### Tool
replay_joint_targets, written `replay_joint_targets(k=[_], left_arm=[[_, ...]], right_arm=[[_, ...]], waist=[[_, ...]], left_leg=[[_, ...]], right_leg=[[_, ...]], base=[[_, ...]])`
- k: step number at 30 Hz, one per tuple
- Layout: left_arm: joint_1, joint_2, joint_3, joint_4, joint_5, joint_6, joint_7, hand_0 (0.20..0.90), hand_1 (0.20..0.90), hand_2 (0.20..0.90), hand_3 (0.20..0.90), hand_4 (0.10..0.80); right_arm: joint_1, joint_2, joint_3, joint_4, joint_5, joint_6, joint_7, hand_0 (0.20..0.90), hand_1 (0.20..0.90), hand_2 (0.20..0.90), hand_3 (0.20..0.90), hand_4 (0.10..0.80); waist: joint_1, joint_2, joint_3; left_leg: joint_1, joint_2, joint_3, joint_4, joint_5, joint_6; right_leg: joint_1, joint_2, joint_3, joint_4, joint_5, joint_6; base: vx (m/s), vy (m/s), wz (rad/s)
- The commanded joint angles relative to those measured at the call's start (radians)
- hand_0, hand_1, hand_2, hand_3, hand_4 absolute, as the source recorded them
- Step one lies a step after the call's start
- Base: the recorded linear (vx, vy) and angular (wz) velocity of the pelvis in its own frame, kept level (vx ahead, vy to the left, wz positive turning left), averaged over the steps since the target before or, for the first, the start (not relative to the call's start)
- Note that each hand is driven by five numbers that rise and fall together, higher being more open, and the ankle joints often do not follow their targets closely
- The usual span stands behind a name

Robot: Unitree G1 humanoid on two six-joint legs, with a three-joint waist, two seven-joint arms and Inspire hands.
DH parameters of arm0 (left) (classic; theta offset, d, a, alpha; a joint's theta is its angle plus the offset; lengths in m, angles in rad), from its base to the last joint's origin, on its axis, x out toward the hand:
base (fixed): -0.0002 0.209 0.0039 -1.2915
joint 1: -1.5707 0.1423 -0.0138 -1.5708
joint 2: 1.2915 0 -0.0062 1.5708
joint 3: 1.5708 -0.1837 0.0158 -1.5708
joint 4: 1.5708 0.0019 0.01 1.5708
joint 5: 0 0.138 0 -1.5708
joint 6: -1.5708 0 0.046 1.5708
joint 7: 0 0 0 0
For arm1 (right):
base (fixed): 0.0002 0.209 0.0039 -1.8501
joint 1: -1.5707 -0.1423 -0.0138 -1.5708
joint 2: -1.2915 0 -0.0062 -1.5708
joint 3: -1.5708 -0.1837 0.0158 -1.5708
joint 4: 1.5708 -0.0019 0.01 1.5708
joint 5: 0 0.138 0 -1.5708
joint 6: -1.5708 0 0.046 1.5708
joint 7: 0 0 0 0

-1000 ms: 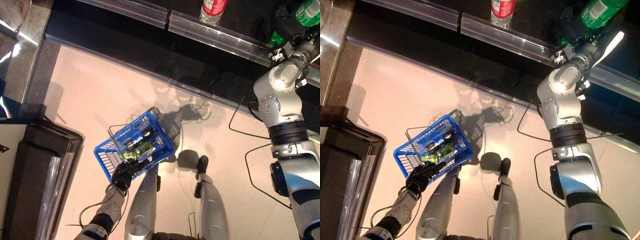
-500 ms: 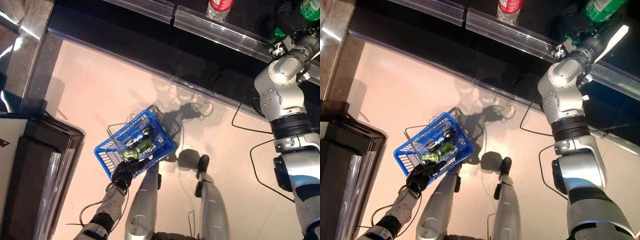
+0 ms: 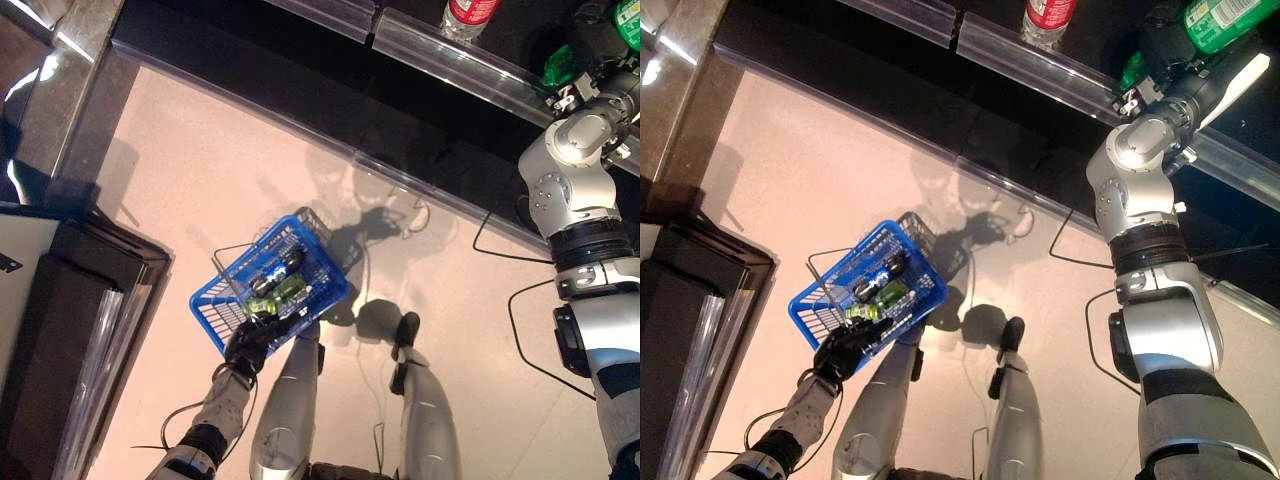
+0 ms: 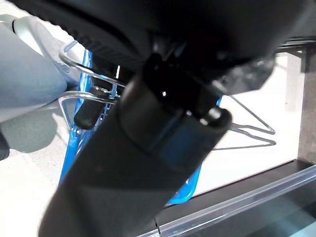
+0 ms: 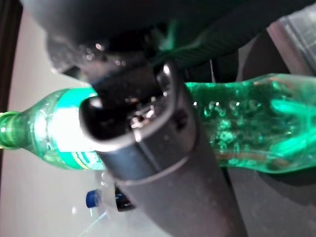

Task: Pick up the drink and place into the basket.

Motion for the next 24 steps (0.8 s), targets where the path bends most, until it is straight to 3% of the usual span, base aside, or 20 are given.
replay_joint_targets(k=[1,7,14,20,24], left_arm=[[0.077,0.069,0.002,-0.116,-0.016,-0.11,-0.081,0.3,0.3,0.3,0.2,0.1],[0.081,0.061,0.021,-0.125,-0.035,-0.135,-0.115,0.3,0.3,0.3,0.2,0.1],[0.101,0.04,0.065,-0.224,-0.04,-0.191,-0.177,0.3,0.3,0.3,0.2,0.1],[0.149,0.038,0.085,-0.409,-0.01,-0.204,-0.202,0.3,0.3,0.3,0.2,0.1],[0.196,0.057,0.067,-0.565,-0.005,-0.189,-0.205,0.3,0.3,0.3,0.2,0.1]], right_arm=[[-0.058,-0.142,-0.032,-0.105,-0.049,-0.16,0.014,0.3,0.3,0.3,0.2,0.1],[0.002,-0.116,-0.073,-0.282,-0.152,-0.144,0.067,0.3,0.3,0.3,0.2,0.1],[0.236,-0.001,-0.162,-0.692,-0.249,-0.092,0.226,0.3,0.3,0.3,0.2,0.1],[0.472,0.105,-0.188,-0.904,-0.273,-0.131,0.42,0.3,0.3,0.3,0.2,0.1],[0.603,0.154,-0.141,-1.029,-0.247,-0.13,0.547,0.3,0.3,0.3,0.2,0.1]], waist=[[0.005,0.007,-0.022],[-0.008,0.012,-0.022],[-0.049,0.009,-0.022],[-0.079,-0.007,-0.033],[-0.086,-0.012,-0.059]], left_leg=[[0.017,-0.039,-0.059,0.029,-0.031,0.051],[0.058,-0.038,-0.051,0.036,-0.042,0.051],[0.138,-0.03,-0.043,0.06,-0.061,0.044],[0.201,-0.013,-0.033,0.097,-0.086,0.039],[0.249,0.0,-0.028,0.09,-0.089,0.034]], right_leg=[[-0.001,0.027,-0.009,0.079,0.005,-0.069],[0.031,0.03,-0.012,0.1,-0.016,-0.078],[0.109,0.034,-0.004,0.12,-0.043,-0.093],[0.183,0.033,0.005,0.127,-0.058,-0.104],[0.238,0.029,0.005,0.11,-0.058,-0.103]], base=[[-0.068,-0.012,-0.01],[-0.09,-0.006,-0.01],[-0.048,0.018,-0.03],[0.023,0.017,-0.04],[0.087,0.013,-0.03]])
